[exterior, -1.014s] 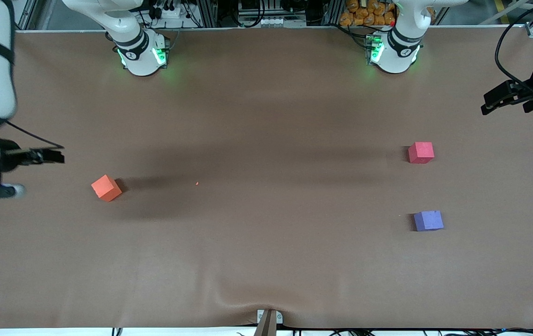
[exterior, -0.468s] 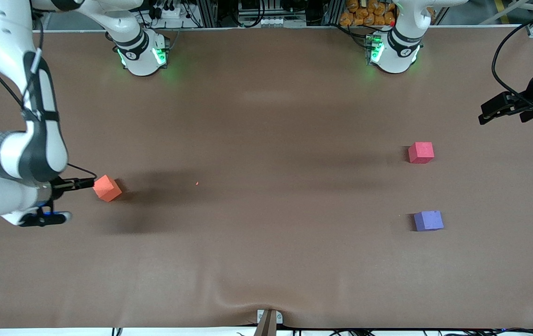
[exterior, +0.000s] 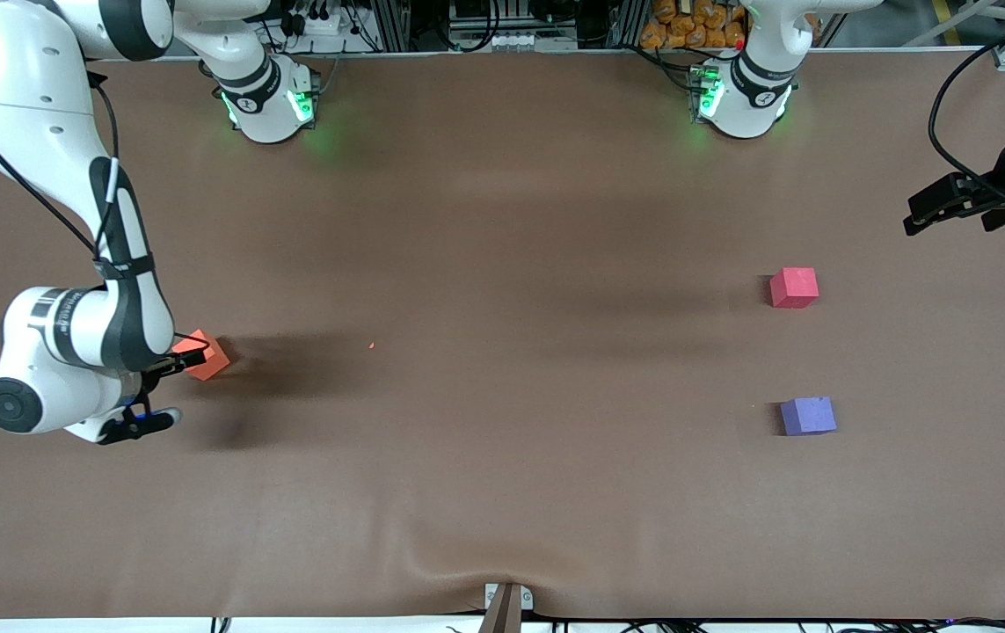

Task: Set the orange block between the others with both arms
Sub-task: 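Close the right gripper on the orange cube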

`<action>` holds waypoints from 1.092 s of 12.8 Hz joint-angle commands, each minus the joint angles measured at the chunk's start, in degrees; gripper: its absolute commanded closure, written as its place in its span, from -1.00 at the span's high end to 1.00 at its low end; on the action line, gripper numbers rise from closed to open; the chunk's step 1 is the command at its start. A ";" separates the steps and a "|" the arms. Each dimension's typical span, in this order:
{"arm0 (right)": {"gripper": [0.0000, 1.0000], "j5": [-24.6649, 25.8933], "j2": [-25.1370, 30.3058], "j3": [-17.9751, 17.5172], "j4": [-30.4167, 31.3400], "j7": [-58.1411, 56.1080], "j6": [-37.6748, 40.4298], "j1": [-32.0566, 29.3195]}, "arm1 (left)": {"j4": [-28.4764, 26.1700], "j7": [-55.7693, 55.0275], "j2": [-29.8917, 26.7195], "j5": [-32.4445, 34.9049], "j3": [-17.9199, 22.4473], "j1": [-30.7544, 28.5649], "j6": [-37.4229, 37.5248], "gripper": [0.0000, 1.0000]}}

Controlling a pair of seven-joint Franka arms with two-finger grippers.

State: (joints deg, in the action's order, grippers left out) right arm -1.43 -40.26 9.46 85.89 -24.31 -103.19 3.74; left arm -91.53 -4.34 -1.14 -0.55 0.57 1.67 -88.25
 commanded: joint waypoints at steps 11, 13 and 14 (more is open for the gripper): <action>1.00 0.38 -1.22 -0.14 2.34 -19.11 -2.01 1.09 | 0.39 -0.05 3.33 0.28 0.05 0.70 -1.65 1.00; 1.00 0.38 -1.31 -0.23 3.65 -19.20 -2.01 1.35 | 0.39 -0.14 4.03 0.11 0.05 0.87 -2.45 1.00; 1.00 0.38 -1.31 -0.14 4.45 -19.20 -2.27 1.53 | 0.39 -0.14 4.04 0.02 -0.04 0.87 -2.80 1.00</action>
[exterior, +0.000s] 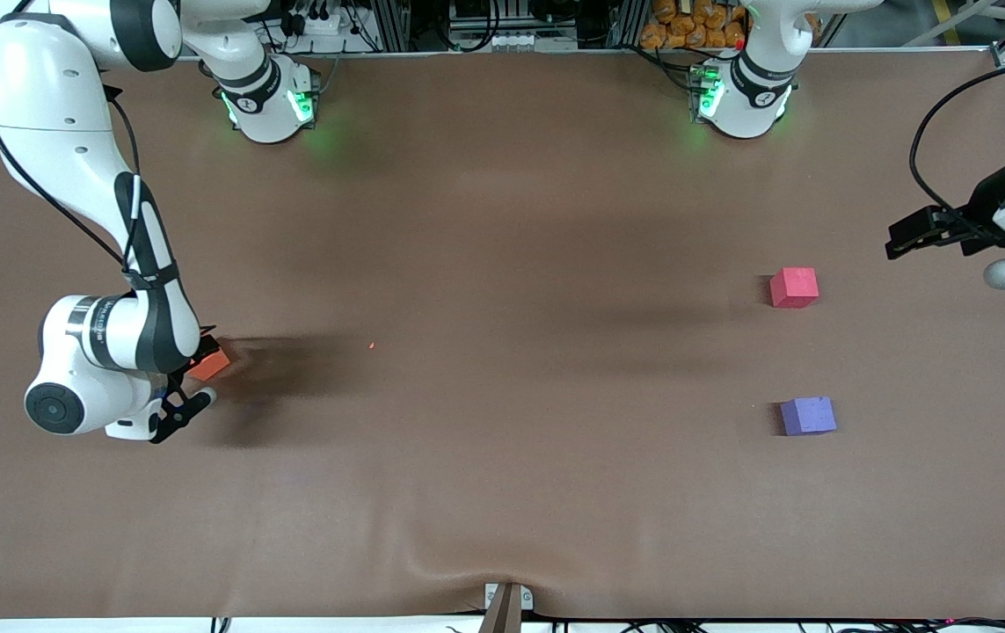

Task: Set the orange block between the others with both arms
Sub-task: 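Carry the orange cube with the right gripper while the left gripper advances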

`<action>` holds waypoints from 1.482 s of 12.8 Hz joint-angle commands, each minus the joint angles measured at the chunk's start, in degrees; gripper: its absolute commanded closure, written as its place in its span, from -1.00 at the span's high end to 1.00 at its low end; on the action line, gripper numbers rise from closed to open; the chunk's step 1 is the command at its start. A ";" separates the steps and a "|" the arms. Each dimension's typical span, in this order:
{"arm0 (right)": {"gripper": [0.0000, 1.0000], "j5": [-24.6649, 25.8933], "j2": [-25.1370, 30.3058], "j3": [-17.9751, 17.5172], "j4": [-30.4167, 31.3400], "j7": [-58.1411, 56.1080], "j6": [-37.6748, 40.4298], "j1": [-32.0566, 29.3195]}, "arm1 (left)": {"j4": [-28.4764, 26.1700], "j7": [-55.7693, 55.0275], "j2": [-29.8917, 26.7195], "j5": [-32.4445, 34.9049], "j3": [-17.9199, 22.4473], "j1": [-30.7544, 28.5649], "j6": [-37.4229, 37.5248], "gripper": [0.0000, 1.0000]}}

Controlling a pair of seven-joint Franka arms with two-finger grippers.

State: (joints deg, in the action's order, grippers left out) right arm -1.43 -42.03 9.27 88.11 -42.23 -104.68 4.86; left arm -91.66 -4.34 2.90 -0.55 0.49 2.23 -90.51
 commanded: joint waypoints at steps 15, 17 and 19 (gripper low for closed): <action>-0.04 -14.61 3.53 -1.97 -0.66 13.62 0.44 6.27 | 0.51 -0.14 2.98 0.11 -0.84 0.58 -3.01 1.00; -0.03 -20.07 3.71 -1.97 -0.66 21.63 0.54 11.46 | 0.51 -0.14 3.07 0.11 -0.93 0.50 -3.18 1.00; -0.03 -27.18 3.62 -1.97 -0.66 28.05 -0.16 16.47 | 0.51 -0.14 3.07 0.11 -0.93 0.50 -3.36 1.00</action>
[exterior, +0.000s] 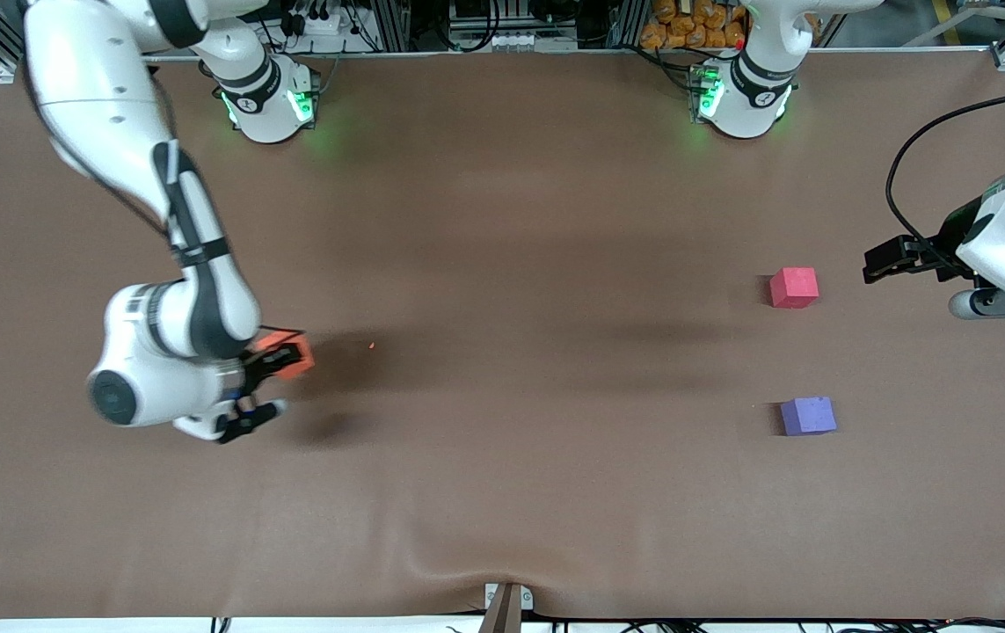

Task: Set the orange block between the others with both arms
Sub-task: 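Carry the orange cube with the right gripper while the left gripper advances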

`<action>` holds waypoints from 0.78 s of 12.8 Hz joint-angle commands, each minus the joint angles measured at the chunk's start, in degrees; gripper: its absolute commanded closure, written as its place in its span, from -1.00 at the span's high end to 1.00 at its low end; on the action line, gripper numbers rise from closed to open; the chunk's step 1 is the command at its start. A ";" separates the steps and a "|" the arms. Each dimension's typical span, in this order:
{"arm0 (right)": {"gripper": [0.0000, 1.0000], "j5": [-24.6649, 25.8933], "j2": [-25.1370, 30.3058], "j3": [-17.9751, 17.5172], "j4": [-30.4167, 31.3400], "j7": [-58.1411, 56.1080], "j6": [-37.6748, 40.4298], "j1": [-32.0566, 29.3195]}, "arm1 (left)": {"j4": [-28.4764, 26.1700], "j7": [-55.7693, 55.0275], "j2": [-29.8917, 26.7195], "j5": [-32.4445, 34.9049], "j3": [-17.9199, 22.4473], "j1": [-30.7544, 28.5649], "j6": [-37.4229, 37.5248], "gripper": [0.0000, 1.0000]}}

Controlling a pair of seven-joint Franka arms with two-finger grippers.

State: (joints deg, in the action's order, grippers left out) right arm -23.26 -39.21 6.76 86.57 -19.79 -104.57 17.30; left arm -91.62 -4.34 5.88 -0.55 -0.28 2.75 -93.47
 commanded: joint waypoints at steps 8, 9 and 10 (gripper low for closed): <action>0.03 -25.41 -0.60 0.80 0.88 39.97 -24.06 24.60 | 0.48 -0.14 0.18 0.02 -0.16 -0.20 -1.10 1.00; 0.03 -27.78 -1.39 0.80 0.88 42.70 -27.58 26.79 | 0.39 -0.14 0.18 -0.06 -0.16 -0.20 -1.19 1.00; 0.03 -29.98 -2.10 0.80 0.88 44.47 -30.84 28.64 | 0.39 -0.14 0.18 -0.06 -0.16 -0.38 -1.28 1.00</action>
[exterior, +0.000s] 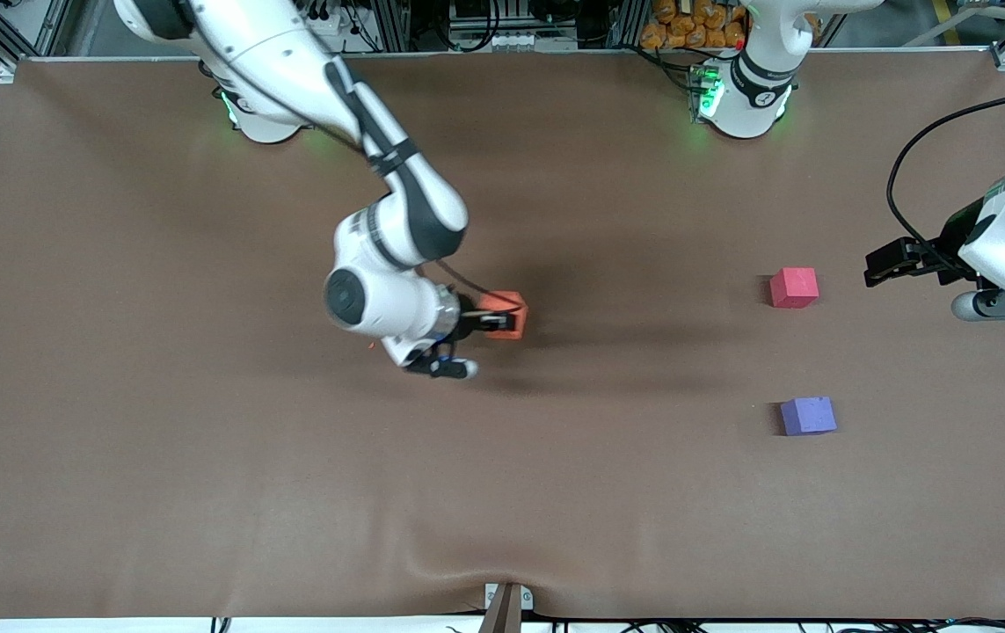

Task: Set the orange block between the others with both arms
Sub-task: 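Carry the orange cube with the right gripper while the left gripper advances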

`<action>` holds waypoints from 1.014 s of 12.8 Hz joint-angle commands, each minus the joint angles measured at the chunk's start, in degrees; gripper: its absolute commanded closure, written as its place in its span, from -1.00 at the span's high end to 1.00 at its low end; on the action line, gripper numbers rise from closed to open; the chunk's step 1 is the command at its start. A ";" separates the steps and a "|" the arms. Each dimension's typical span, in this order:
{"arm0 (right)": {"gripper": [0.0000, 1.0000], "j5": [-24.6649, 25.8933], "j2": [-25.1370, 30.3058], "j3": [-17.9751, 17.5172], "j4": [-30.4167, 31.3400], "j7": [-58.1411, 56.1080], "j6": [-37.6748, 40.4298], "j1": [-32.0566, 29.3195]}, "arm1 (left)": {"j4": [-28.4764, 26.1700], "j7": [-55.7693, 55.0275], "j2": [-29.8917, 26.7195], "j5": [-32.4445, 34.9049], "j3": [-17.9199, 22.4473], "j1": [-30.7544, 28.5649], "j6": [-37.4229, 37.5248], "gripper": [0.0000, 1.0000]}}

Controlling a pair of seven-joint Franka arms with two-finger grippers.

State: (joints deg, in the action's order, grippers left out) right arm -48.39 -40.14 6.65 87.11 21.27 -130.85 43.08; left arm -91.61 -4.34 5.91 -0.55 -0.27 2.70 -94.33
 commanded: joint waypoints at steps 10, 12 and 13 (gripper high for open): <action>0.08 -23.58 -12.67 2.14 -11.42 9.64 -23.90 15.44 | -0.50 -0.58 3.92 -0.86 -1.93 0.03 -1.12 1.00; 0.06 -23.68 -13.73 2.84 -12.58 14.92 -24.98 16.33 | -0.50 -2.51 5.42 -0.86 -2.63 0.99 -2.17 1.00; -0.04 -23.68 -13.74 2.84 -12.67 19.37 -25.16 16.33 | -0.50 -3.21 6.29 -0.86 -2.72 1.78 -2.35 1.00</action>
State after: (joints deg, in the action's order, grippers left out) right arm -69.05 -51.25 7.70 78.71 35.45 -155.84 58.57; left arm -92.20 -5.86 10.89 -0.86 -2.69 3.41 -95.67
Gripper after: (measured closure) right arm 0.463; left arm 0.000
